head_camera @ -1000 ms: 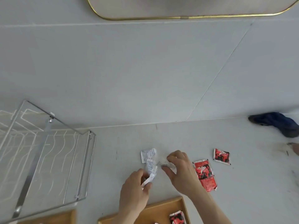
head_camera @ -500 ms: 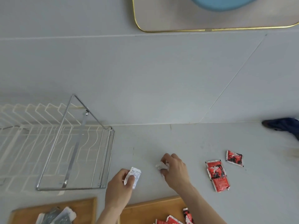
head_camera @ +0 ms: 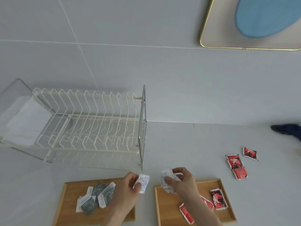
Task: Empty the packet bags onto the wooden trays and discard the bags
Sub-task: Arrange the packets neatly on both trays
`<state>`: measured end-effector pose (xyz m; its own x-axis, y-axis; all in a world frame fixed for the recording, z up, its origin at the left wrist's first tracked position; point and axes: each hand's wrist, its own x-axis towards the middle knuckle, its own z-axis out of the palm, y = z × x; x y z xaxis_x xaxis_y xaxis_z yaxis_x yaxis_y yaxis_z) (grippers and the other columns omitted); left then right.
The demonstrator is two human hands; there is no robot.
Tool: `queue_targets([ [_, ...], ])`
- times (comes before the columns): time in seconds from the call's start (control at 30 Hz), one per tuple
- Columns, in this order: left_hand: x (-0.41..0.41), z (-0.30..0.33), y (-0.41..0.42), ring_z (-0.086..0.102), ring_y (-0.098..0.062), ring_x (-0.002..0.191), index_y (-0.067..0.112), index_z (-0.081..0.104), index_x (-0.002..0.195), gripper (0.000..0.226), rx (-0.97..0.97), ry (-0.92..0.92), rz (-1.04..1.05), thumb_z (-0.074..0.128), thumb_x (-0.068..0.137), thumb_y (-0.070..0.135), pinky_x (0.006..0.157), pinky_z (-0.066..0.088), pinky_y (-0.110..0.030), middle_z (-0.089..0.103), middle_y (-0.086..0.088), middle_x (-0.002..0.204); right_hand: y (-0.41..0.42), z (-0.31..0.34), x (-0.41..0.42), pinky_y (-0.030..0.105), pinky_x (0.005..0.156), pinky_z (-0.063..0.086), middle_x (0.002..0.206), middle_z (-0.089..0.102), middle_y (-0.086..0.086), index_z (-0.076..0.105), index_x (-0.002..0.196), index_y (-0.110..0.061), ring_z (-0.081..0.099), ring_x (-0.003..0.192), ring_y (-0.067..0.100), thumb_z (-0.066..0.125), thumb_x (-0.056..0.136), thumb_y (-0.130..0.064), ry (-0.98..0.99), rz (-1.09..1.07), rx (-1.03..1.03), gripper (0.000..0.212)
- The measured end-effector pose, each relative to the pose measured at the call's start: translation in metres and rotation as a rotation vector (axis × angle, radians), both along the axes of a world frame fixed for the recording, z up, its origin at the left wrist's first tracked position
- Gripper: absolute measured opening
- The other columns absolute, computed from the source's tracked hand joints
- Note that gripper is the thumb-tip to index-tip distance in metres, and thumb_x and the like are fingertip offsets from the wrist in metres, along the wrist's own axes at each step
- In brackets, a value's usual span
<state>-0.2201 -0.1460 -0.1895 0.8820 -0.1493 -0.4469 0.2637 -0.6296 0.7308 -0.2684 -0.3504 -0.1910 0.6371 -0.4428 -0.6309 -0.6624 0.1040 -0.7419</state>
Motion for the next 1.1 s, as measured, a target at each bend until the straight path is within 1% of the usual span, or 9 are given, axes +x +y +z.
queue_targets([
  [0.1,-0.004,0.001,0.044,0.065,-0.002,0.076,0.031,0.067,0.086,0.015,0.038,-0.076,0.008,0.063,0.087,0.017,0.062,0.045,-0.021,0.074,0.017,0.083,0.045,-0.002,-0.006,0.029,0.051,0.055,0.089,0.078,0.011,0.066,0.097,-0.014,0.071,0.064,0.023,0.08,0.078,-0.009,0.015,0.005,-0.001,0.024],
  [0.2,-0.002,-0.003,0.09,0.067,0.001,0.081,0.04,0.065,0.078,0.022,0.086,-0.171,0.058,0.066,0.086,0.019,0.069,0.052,-0.024,0.072,0.022,0.084,0.089,-0.006,-0.005,0.025,0.044,0.049,0.088,0.076,0.012,0.066,0.096,-0.011,0.067,0.056,0.021,0.075,0.082,-0.006,0.02,0.039,-0.008,0.017],
  [0.37,0.009,-0.009,0.15,0.063,-0.006,0.081,0.035,0.071,0.079,0.025,0.232,-0.355,-0.006,0.074,0.077,0.01,0.07,0.049,-0.022,0.068,0.022,0.084,0.159,-0.007,0.011,0.027,0.054,0.058,0.088,0.075,-0.001,0.068,0.094,-0.022,0.072,0.074,0.016,0.07,0.085,-0.008,0.0,0.104,-0.099,0.017],
  [0.5,0.012,-0.026,0.183,0.067,-0.014,0.087,0.035,0.073,0.076,0.029,0.429,-0.438,-0.108,0.084,0.063,0.012,0.077,0.046,-0.028,0.07,0.021,0.083,0.201,-0.009,0.018,0.036,0.068,0.058,0.088,0.073,-0.012,0.068,0.091,-0.026,0.068,0.08,0.011,0.065,0.081,-0.004,-0.18,0.222,-0.506,0.024],
  [0.6,0.006,-0.043,0.199,0.068,-0.012,0.083,0.036,0.073,0.072,0.033,0.433,-0.449,-0.197,0.09,0.053,0.015,0.074,0.049,-0.028,0.07,0.024,0.081,0.219,-0.025,0.011,0.029,0.056,0.047,0.084,0.064,-0.013,0.064,0.083,-0.027,0.062,0.074,0.013,0.07,0.075,-0.008,-0.308,0.455,-0.906,0.022],
  [0.67,-0.001,-0.05,0.205,0.07,-0.01,0.083,0.038,0.074,0.075,0.038,0.415,-0.444,-0.238,0.091,0.048,0.017,0.077,0.051,-0.026,0.072,0.024,0.086,0.227,-0.038,0.002,0.025,0.052,0.043,0.08,0.062,-0.012,0.062,0.078,-0.027,0.061,0.071,0.016,0.077,0.065,-0.008,-0.341,0.604,-1.023,0.028],
  [0.83,-0.011,-0.067,0.216,0.068,-0.012,0.103,0.037,0.075,0.099,0.047,0.383,-0.425,-0.321,0.082,0.055,0.022,0.091,0.055,-0.032,0.072,0.019,0.113,0.234,-0.051,-0.019,0.023,0.06,0.056,0.099,0.072,-0.009,0.069,0.076,-0.029,0.07,0.091,0.017,0.083,0.056,-0.021,-0.359,0.802,-1.075,0.026],
  [0.97,-0.011,-0.07,0.218,0.065,-0.015,0.113,0.032,0.076,0.102,0.037,0.372,-0.514,-0.335,0.052,0.073,0.035,0.101,0.034,-0.031,0.072,0.013,0.116,0.24,-0.046,-0.025,0.025,0.069,0.06,0.107,0.076,-0.007,0.077,0.084,-0.03,0.074,0.104,0.017,0.079,0.057,-0.034,-0.301,0.893,-1.076,0.027],
  [1.1,-0.008,-0.063,0.211,0.055,-0.014,0.115,0.029,0.072,0.104,0.038,0.367,-0.571,-0.306,0.047,0.077,0.038,0.099,0.037,-0.031,0.07,0.009,0.117,0.236,-0.043,-0.027,0.026,0.08,0.061,0.11,0.077,-0.009,0.075,0.084,-0.035,0.074,0.107,0.017,0.073,0.064,-0.035,-0.35,0.877,-1.044,0.02],
])
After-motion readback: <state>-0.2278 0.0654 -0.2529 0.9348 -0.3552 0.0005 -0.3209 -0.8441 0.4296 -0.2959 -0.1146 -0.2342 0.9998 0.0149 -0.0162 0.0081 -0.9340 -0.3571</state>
